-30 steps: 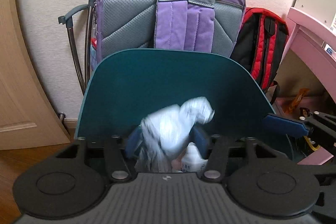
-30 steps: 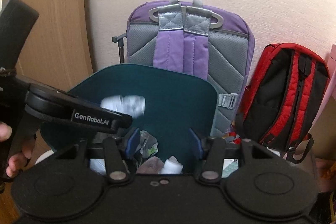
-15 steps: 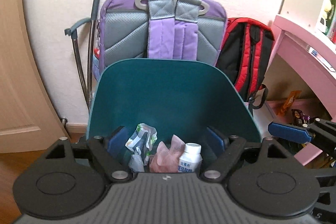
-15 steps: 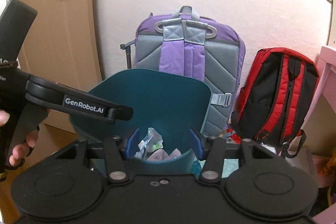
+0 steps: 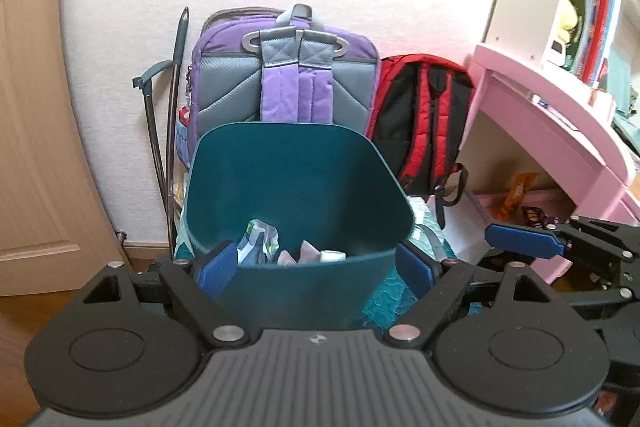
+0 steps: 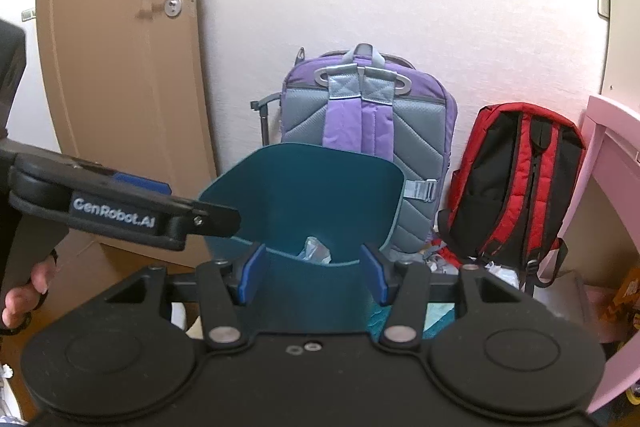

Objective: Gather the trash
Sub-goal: 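Lower both tools back toward the remaining trash on the floor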

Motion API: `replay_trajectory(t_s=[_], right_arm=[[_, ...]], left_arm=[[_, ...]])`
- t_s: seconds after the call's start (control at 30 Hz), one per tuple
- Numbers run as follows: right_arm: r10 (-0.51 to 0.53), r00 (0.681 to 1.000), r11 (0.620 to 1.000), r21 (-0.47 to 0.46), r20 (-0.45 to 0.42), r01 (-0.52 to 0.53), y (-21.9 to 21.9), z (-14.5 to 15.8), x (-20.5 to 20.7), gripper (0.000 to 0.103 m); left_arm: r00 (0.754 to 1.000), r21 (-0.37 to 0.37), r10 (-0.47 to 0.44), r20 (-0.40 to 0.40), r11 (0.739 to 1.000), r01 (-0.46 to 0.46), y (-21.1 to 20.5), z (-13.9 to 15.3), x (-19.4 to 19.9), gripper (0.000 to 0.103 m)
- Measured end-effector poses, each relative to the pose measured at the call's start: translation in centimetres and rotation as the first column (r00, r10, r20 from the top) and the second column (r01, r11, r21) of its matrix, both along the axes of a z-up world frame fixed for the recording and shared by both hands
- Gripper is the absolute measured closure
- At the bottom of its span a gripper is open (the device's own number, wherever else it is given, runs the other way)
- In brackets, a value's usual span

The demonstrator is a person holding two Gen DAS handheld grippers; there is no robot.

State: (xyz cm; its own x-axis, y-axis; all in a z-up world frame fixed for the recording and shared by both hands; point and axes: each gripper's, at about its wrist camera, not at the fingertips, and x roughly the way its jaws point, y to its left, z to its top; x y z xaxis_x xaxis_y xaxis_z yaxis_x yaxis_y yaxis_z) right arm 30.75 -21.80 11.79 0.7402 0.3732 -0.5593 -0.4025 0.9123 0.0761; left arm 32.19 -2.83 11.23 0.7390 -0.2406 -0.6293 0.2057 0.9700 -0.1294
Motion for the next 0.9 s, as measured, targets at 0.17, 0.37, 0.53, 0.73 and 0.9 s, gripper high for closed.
replay_trajectory(t_s=[0.17, 0.37, 0.53, 0.73, 0.9], right_arm=[[0.02, 1.0, 1.0, 0.021, -0.007, -0.02, 0.0, 0.1, -2.1, 0.051], [0.048, 0.998, 0.998, 0.037, -0.044, -0.046, -0.1, -2.0, -4.5, 0.051], [0.065, 0.992, 0.997, 0.045, -0.112, -0.061, -0.3, -6.0, -5.9, 0.051], [0.074, 0.976, 0.997, 0.023, -0.206, -0.071, -0.1, -12.8, -6.9, 0.051], [0.037, 0.949, 0.999, -0.007, -0.313, -0.041, 0.3, -19.2, -6.8, 0.051]], left_arm=[[1.0, -0.006, 0.017, 0.023, 1.0, -0.017, 1.0, 0.3, -3.3, 0.001], [0.999, -0.023, 0.027, 0.046, 0.999, -0.026, 2.8, -0.9, -6.8, 0.001], [0.998, -0.046, 0.058, -0.018, 0.997, -0.059, 5.4, -4.8, -8.4, 0.001], [0.985, -0.039, 0.103, -0.137, 0.993, -0.109, 8.9, -11.6, -9.0, 0.001], [0.96, -0.019, 0.142, -0.241, 0.988, -0.151, 11.9, -17.6, -8.3, 0.001]])
